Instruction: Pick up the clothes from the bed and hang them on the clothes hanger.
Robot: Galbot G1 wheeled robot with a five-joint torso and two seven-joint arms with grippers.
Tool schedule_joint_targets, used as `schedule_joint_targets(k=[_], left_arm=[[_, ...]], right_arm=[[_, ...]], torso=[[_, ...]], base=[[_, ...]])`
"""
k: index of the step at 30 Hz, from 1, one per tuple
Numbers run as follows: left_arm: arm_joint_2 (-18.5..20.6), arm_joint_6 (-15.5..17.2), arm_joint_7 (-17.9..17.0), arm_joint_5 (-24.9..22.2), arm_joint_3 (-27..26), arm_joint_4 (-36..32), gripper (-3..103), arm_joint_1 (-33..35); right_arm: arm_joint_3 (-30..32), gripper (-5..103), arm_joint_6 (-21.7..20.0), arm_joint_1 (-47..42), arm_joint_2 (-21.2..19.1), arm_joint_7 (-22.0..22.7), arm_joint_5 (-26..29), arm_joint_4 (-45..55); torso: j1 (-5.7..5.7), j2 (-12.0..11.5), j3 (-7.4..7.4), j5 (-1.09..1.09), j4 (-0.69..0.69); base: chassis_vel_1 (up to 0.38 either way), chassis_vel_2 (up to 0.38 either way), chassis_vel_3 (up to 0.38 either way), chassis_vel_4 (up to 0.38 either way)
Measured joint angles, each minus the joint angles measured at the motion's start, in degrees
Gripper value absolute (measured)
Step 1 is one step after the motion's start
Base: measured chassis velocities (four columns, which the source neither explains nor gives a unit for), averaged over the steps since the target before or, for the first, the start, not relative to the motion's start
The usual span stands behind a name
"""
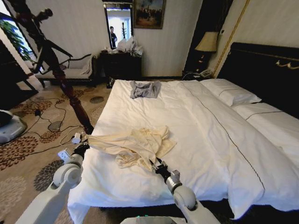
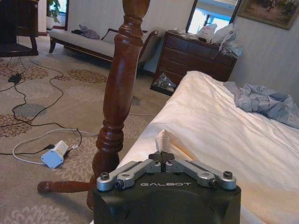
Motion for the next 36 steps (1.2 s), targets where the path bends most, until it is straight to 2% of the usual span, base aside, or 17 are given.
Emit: schedule_joint_targets(k=[1,5,6,8,11,20,25,30,31,36], left_arm=[[0.00,0.00,0.00,0.00,0.00,0.00,0,0.00],[-0.01,0.00,0.01,0.08,0.24,0.05,0,-0.06],[-0.01,0.00,0.01,0.08,0.24,0.05,0,-0.06],[-0.02,0.00,0.02,0.09,0.25,0.08,0,-0.07],[-0.02,0.00,0.03,0.09,0.26,0.07,0,-0.03],[0.29,-0.03,0.12,0.58,0.90,-1.08,0,0.30],[2.00,-0.11,0.73,2.00,1.54,-3.30,0,0.49],[7.83,-0.31,1.88,3.17,4.35,-5.88,0,-1.60],[7.83,-0.31,1.88,3.17,4.35,-5.88,0,-1.60],[12.60,-0.14,1.91,2.10,6.84,-11.50,0,-7.12]], right_arm=[[0.00,39,0.00,0.00,0.00,0.00,0.00,0.00],[-0.90,18,0.43,-0.09,-0.45,0.02,-1.02,-0.08],[-0.90,18,0.43,-0.09,-0.45,0.02,-1.02,-0.08],[-1.09,7,0.51,-0.36,-0.46,0.06,-1.44,0.13],[-1.11,1,0.56,-0.67,-0.50,0.11,-1.64,0.48],[0.20,0,0.54,-1.05,-1.25,1.33,-1.35,3.50],[4.20,0,-1.18,0.55,-3.70,2.94,2.97,8.84],[10.50,0,-3.24,2.13,-10.33,5.01,9.47,14.30],[10.50,0,-3.24,2.13,-10.33,5.01,9.47,14.30],[15.51,0,-5.08,3.73,-17.67,6.61,13.97,19.18]], torso=[[0.00,0.00,0.00,0.00,0.00],[0.00,0.00,0.00,0.00,0.00],[0.00,0.00,0.00,0.00,0.00],[0.00,0.00,0.00,0.00,0.00],[0.00,0.00,0.00,0.00,0.00],[0.00,0.00,0.00,0.00,0.00],[0.00,0.00,0.00,0.00,0.01],[0.00,0.00,0.01,0.01,-0.01],[0.00,0.00,0.01,0.01,-0.01],[0.00,0.00,0.01,0.02,-0.01]], base=[[0.000,0.000,0.000,0.000],[0.000,0.000,0.000,0.000],[0.000,0.000,0.000,0.000],[0.000,0.000,0.000,0.000],[0.000,0.000,0.000,0.000],[0.000,0.000,0.000,0.000],[0.000,0.000,0.000,0.000],[0.000,0.000,0.000,0.000],[0.000,0.000,0.000,0.000],[0.000,0.000,0.000,0.000]])
